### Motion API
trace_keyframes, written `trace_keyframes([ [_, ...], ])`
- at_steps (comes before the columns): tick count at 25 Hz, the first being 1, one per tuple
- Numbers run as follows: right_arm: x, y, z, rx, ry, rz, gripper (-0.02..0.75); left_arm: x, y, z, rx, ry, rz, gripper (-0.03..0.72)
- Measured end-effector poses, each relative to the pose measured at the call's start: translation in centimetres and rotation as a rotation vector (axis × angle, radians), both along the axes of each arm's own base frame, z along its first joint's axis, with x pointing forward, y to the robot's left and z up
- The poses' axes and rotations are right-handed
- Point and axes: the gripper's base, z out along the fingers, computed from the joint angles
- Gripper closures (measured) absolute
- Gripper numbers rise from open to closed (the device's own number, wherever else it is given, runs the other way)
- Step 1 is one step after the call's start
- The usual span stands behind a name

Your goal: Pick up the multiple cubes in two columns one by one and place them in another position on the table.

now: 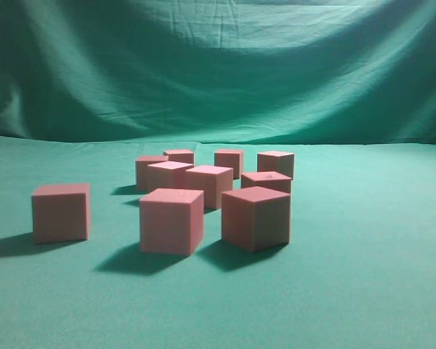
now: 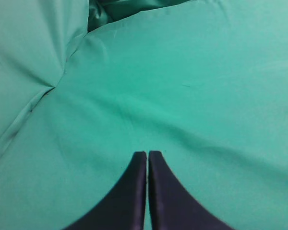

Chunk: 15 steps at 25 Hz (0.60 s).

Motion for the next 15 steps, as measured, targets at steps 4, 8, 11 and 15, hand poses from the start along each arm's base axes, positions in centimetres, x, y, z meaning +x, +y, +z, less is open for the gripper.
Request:
trace_keyframes([
  [4,-1.9,-2.5,-1.3,0.041,-0.03,0.023,0.738,0.0,0.0,0.0,0.0,0.0,0.0,0.688],
  [8,-3.5,-4.4,-3.0,0.083,-0.044,0.035,0.738,0.0,0.0,0.0,0.0,0.0,0.0,0.688],
  [11,-4.6,-5.8,-4.3,0.118,-0.067,0.04,0.738,0.0,0.0,0.0,0.0,0.0,0.0,0.688],
  [15,-5.9,-7.2,-5.9,0.173,-0.101,0.063,0.738,0.0,0.0,0.0,0.0,0.0,0.0,0.688],
])
